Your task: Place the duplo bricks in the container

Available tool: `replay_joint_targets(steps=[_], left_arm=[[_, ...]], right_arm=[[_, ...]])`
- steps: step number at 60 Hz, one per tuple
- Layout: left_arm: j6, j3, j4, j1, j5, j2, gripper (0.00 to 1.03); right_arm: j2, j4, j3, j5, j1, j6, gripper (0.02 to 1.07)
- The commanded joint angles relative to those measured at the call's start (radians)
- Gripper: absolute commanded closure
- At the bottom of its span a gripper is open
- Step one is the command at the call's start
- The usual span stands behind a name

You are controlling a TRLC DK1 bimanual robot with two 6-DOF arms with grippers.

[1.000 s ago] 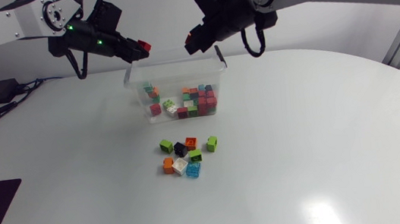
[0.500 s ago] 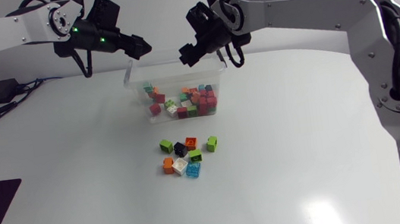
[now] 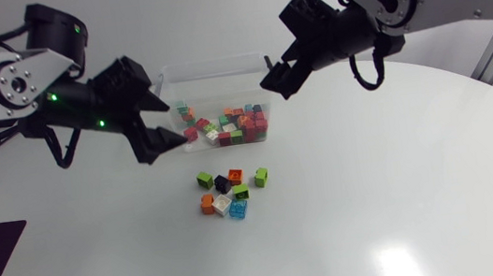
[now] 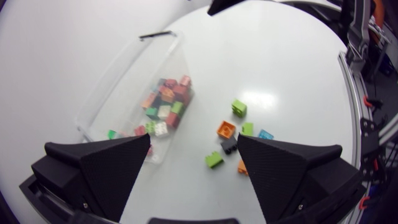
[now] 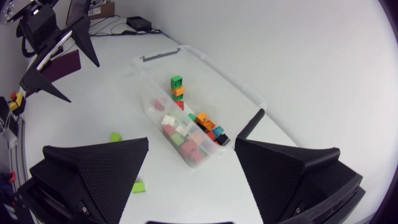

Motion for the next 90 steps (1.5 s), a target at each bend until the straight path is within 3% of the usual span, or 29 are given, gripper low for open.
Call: replay_joint_targets(steps=[1, 9, 23, 48, 57, 68, 73, 76, 83, 90], left_arm=[[0.119, -0.061, -0.032, -0.017, 0.012, -0.008, 0.06], [0.231, -0.13, -0.044, -0.045, 0.012, 0.026, 0.06], [0.314, -0.142, -0.043, -0.076, 0.011, 0.179, 0.07], [0.355, -0.103, 0.005, -0.091, -0.011, 0.36, 0.07], [0.358, -0.086, 0.008, -0.109, -0.015, 0.408, 0.12], [0.358, -0.054, 0.008, -0.125, -0.017, 0.457, 0.32], [0.357, -0.044, 0.008, -0.129, -0.021, 0.472, 0.51], [0.357, -0.038, 0.008, -0.132, -0.025, 0.48, 0.68], [0.352, -0.03, 0.002, -0.14, -0.031, 0.491, 0.71], [0.349, -0.02, -0.021, -0.152, -0.04, 0.503, 0.73]], right_arm=[[-0.044, -0.007, -0.099, -0.016, 0.006, -0.069, 0.06], [-0.067, -0.007, -0.213, -0.027, 0.026, -0.125, 0.06], [-0.003, 0.016, -0.294, -0.042, 0.069, -0.174, 0.06], [0.231, 0.064, -0.223, -0.03, 0.085, -0.191, 0.07], [0.3, 0.073, -0.174, 0.001, 0.096, -0.179, 0.07], [0.367, 0.073, -0.122, 0.025, 0.098, -0.162, 0.1], [0.385, 0.069, -0.11, 0.027, 0.098, -0.156, 0.14], [0.399, 0.069, -0.104, 0.027, 0.098, -0.148, 0.17], [0.418, 0.069, -0.102, 0.031, 0.111, -0.147, 0.18], [0.43, 0.069, -0.102, 0.033, 0.125, -0.141, 0.3]])
